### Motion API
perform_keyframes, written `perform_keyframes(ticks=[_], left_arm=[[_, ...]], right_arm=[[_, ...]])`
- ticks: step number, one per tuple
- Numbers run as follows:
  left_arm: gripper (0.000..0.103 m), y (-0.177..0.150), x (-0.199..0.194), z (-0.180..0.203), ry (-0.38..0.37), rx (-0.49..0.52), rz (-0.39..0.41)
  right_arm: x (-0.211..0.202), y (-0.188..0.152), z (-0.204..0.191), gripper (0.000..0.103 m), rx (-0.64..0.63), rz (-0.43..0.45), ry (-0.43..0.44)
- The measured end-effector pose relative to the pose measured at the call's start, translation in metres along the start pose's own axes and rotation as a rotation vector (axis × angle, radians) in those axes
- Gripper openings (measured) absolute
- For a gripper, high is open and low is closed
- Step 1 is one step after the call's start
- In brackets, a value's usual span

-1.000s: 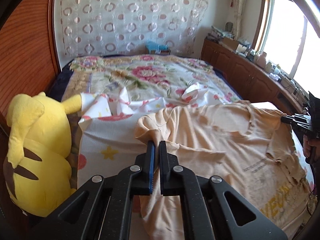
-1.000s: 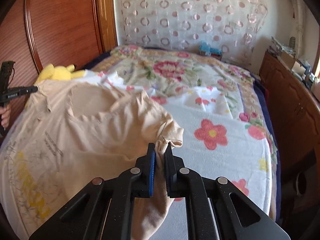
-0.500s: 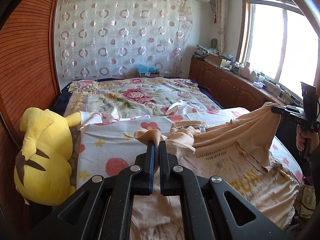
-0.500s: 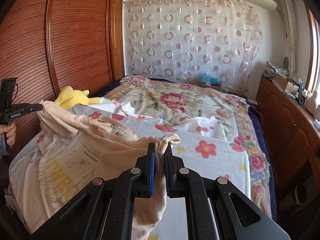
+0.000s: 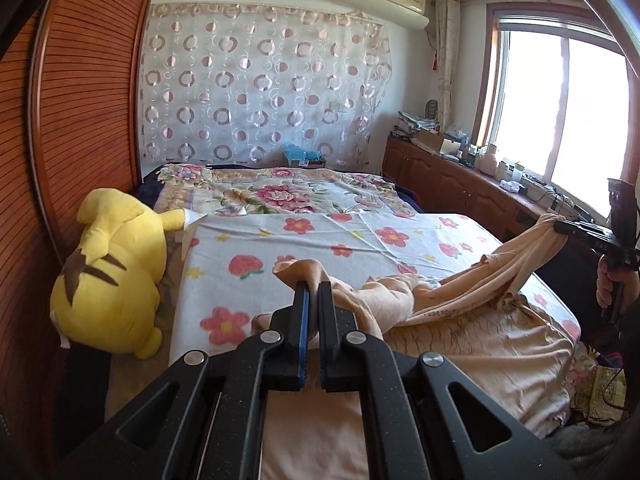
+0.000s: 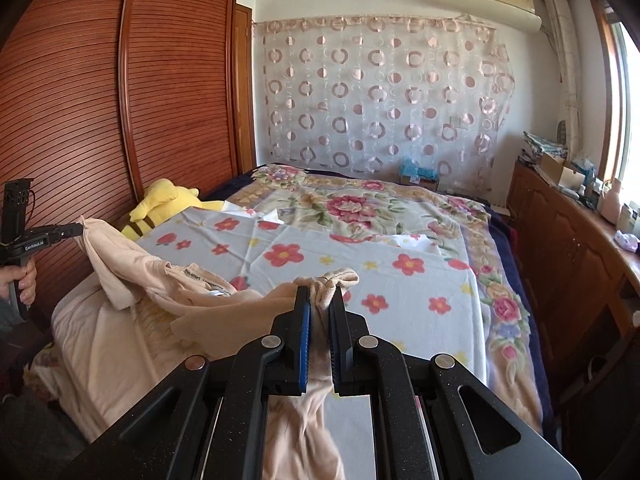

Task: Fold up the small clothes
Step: 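Lift the shirt with both grippers and fold it over onto itself, then open the left gripper while the right gripper opens and releases the shirt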

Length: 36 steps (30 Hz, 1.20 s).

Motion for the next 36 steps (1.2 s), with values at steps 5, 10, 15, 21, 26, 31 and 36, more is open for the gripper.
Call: perform_keyframes(ticks=[5,10,15,21,26,31,36], left_arm=[[0.005,-0.014,-0.025,0.000,0.012,-0.008,0.005],[0.005,-0.026,-0.041,0.009,0.018,0.008,-0.014],[0.007,-0.048,-0.036,0.004,0.034,-0.006,-0.072],[0.038,-0.051,-0.026,-0.006,0.020,-0.017,-0.103],[0.062,-0.042,-0.015,-0.009,0.037,0.005,-0.115],[0.071,-0.035,0.011,-0.013,0.043,0.037,-0.154],[0.071,-0.033,0.046,-0.022,0.042,0.023,-0.220]], right_arm=[[-0.031,-0.018,0.007,0.008,0.029,-0.016,-0.001],[-0.057,-0.026,0.007,0.008,0.046,-0.044,-0.006],[-0.042,-0.047,-0.001,0.008,0.071,-0.155,0.012],[-0.013,-0.073,0.003,0.008,0.091,-0.284,-0.012],[-0.020,-0.059,0.004,0.023,0.067,-0.270,-0.026],[-0.034,-0.044,-0.003,0.035,0.028,-0.210,-0.045],[-0.006,-0.025,0.002,0.042,0.022,-0.186,-0.043]])
Point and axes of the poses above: each gripper's, at about its wrist camera, not at the fingertips, and x roughly the way its jaws point, z to its right, y to its top, the point moved 3 cm from there along x, roughly the way its jaws point, and after that the axes turned 5 degrees about x, right-handed, at the moved point
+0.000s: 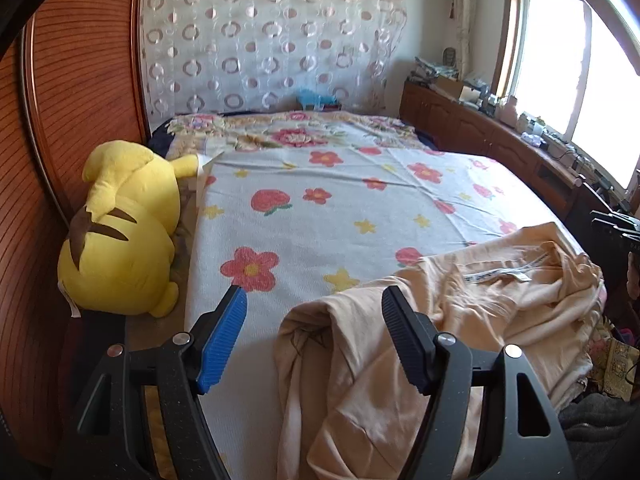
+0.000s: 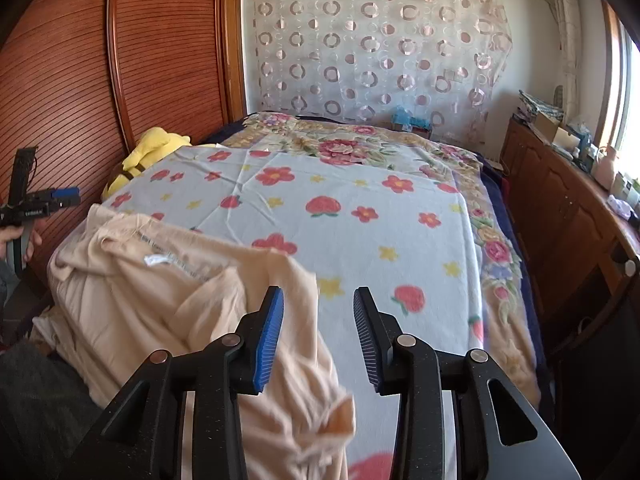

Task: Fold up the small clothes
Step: 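Open the left gripper while the right gripper opens and releases the shirt, then grasp the shirt edge with the right gripper while the left gripper grasps another edge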

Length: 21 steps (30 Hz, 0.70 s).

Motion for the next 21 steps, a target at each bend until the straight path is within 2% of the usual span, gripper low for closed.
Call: perform_keyframes(ticks=[2,6,10,11,13,14,15,18,21], left_arm=[[0.071,0.001,0.009,-0.001,0.001,0.011,-0.014],[0.071,0.001,0.030,-0.004,0.000,0.007,-0.068],[0.071,-0.003,0.045,-0.006,-0.007,0.005,-0.110],[0.071,-0.004,0.048,-0.006,-0.007,0.002,-0.121],[0.071,-0.009,0.055,-0.006,-0.006,0.004,-0.145],[0.071,-0.011,0.057,-0.006,-0.004,0.004,-0.153],[0.071,-0.012,0.058,-0.006,-0.003,0.004,-0.157],[0.071,-0.016,0.058,-0.006,-0.004,-0.002,-0.161],[0.071,-0.016,0.057,-0.006,-0.006,-0.007,-0.157]], right_arm=[[0.020,0.008,0.000,0.047,0.005,-0.013,0.017],[0.068,0.014,0.003,0.047,0.015,-0.080,0.051],[0.097,0.018,0.001,0.047,0.020,-0.139,0.089],[0.102,0.018,0.001,0.044,0.021,-0.152,0.094],[0.107,0.017,0.004,0.030,0.020,-0.173,0.100],[0.107,0.017,0.004,0.005,0.018,-0.179,0.106],[0.104,0.017,0.003,0.002,0.014,-0.176,0.112],[0.086,0.011,-0.007,0.002,-0.017,-0.148,0.172],[0.071,-0.004,-0.015,0.002,-0.030,-0.147,0.193]])
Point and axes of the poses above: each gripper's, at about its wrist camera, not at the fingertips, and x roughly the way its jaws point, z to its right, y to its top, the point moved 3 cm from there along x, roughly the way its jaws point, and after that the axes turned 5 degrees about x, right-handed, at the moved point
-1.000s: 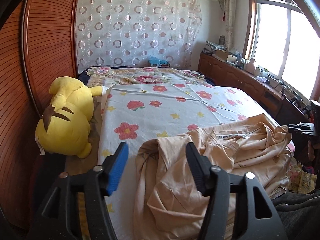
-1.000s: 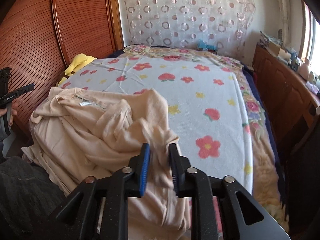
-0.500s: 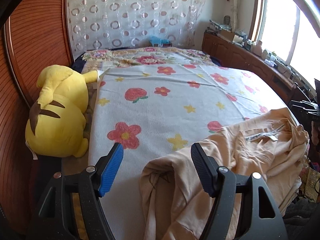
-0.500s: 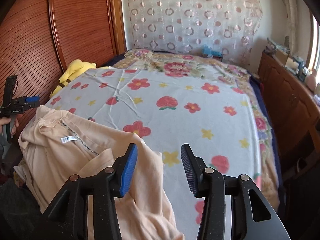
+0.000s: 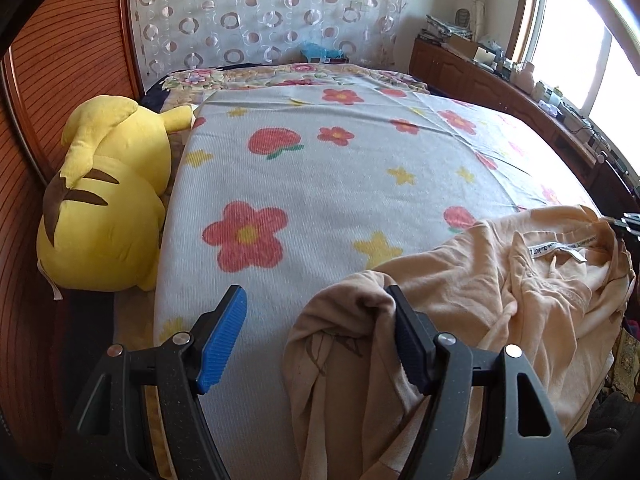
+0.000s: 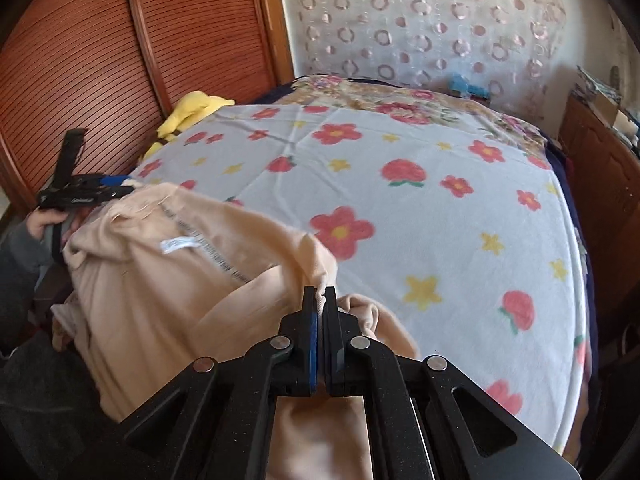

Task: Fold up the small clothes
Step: 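Grasp the shirt edge with the right gripper while the left gripper grasps another edge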

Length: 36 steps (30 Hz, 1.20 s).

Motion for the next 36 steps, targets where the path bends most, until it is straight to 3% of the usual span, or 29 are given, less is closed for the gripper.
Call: perform_keyframes(ticks=[8,10,14,21,23,25,27,28,29,30,33,36], left_arm=[[0.071,-0.001,0.000,-0.002,-0.003,-0.005,0.008],[0.071,-0.001,0.000,-0.002,-0.003,-0.005,0.008],[0.071,-0.001,0.000,-0.002,-0.003,-0.005,0.007],[0.071,-0.001,0.000,-0.002,-0.006,-0.001,0.007],[0.069,-0.002,-0.001,-0.002,-0.012,0.003,0.008],[0.059,-0.002,-0.004,0.000,-0.041,0.007,0.015],[0.039,-0.003,-0.006,0.004,-0.084,0.017,0.018],[0.036,-0.004,-0.007,0.008,-0.103,0.029,0.015],[0.029,-0.004,-0.008,0.010,-0.107,0.038,0.013],[0.022,-0.005,-0.009,0.012,-0.112,0.044,0.012],[0.012,-0.005,-0.018,0.019,-0.125,0.057,0.030],[0.011,-0.003,-0.043,0.027,-0.163,0.045,0.101]], right_arm=[[-0.009,-0.016,0.001,0.004,-0.013,0.027,-0.066],[-0.010,-0.014,0.001,0.012,-0.023,0.034,-0.117],[-0.014,-0.006,0.006,0.041,-0.049,0.061,-0.204],[0.003,-0.004,0.023,0.052,-0.009,0.003,-0.213],[0.011,0.000,0.024,0.052,0.009,-0.026,-0.180],[0.014,0.000,0.023,0.052,0.023,-0.044,-0.158],[0.018,0.000,0.025,0.052,0.054,-0.068,-0.123],[0.019,0.000,0.027,0.052,0.075,-0.070,-0.101],[0.020,0.000,0.028,0.048,0.090,-0.081,-0.069],[0.019,0.000,0.028,0.034,0.094,-0.084,-0.047],[0.017,-0.001,0.018,0.011,0.065,-0.095,0.016],[0.008,-0.003,0.009,0.008,0.035,-0.076,0.015]])
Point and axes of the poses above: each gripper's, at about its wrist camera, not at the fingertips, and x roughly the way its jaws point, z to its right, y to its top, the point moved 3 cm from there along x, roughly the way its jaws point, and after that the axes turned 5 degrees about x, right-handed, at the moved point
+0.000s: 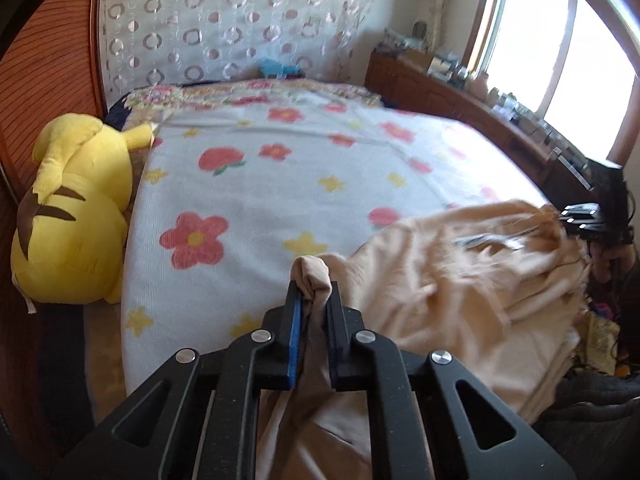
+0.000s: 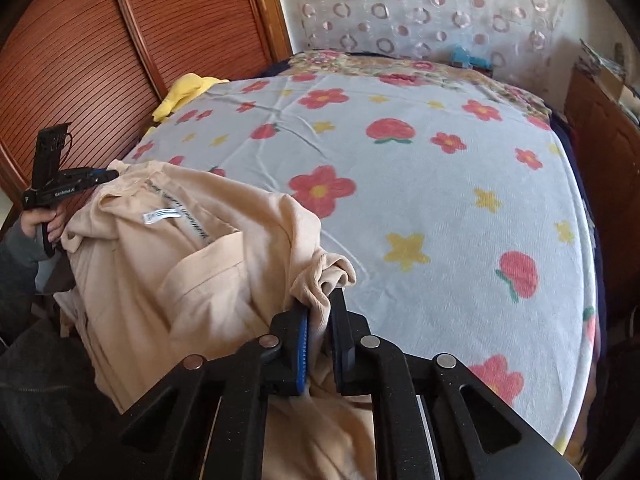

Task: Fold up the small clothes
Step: 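Grasp the shirt edge with the right gripper while the left gripper grasps another edge, then lift the shirt high with both grippers, fold it over, lay it down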

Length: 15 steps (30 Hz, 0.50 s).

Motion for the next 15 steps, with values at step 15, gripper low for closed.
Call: perform_keyframes(ticks=[15], left_arm=[[0.011,0.072,-0.206,0.057,-0.033,0.123,0.459]], right_arm=[[-0.219,0.008,-0.065,0.007,-0.073,0.457,-0.005]])
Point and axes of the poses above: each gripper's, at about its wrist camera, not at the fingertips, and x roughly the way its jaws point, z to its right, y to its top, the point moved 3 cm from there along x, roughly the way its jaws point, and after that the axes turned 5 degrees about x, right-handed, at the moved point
